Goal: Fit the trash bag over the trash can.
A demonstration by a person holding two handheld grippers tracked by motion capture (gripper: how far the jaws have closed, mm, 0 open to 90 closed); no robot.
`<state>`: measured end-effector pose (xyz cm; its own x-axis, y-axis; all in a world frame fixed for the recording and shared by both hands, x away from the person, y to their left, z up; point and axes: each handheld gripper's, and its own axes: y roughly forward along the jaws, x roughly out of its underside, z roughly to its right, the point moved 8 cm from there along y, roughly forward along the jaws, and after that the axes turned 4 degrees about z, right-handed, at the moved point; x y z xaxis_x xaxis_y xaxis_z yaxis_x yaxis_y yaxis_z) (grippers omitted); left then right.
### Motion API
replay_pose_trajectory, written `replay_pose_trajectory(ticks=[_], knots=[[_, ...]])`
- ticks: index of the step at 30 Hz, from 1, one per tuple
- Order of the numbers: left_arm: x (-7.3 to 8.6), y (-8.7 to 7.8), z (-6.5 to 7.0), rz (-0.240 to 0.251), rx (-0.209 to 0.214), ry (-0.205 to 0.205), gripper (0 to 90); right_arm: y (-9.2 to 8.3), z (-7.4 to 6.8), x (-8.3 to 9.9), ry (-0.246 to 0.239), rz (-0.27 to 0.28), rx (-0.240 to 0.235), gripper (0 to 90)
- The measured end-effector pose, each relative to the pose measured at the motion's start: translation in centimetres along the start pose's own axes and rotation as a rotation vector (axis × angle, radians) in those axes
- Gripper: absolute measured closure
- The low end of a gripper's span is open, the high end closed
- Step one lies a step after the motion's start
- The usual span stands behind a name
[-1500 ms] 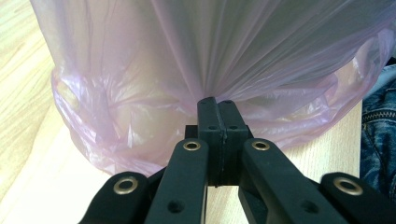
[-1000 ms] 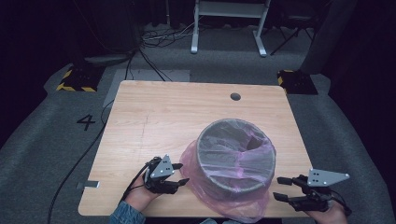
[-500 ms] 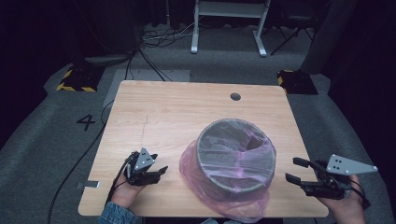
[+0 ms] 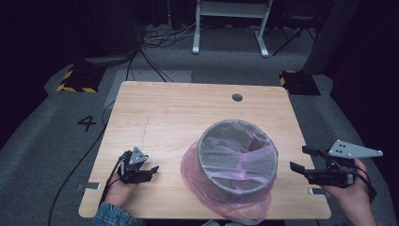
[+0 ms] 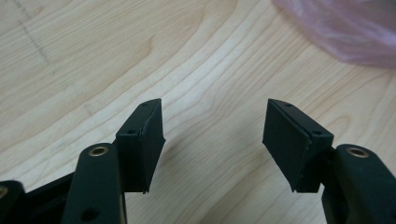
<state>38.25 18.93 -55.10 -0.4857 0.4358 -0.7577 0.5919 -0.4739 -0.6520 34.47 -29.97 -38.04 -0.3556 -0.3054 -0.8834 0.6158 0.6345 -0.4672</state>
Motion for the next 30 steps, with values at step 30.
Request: replay_pose_trajectory(ticks=[30], knots=[[1.1, -0.1, -0.9, 0.037, -0.016, -0.058, 36.3, 3.4, -3.5, -8.1, -0.087, 0.085, -0.092, 36.8]])
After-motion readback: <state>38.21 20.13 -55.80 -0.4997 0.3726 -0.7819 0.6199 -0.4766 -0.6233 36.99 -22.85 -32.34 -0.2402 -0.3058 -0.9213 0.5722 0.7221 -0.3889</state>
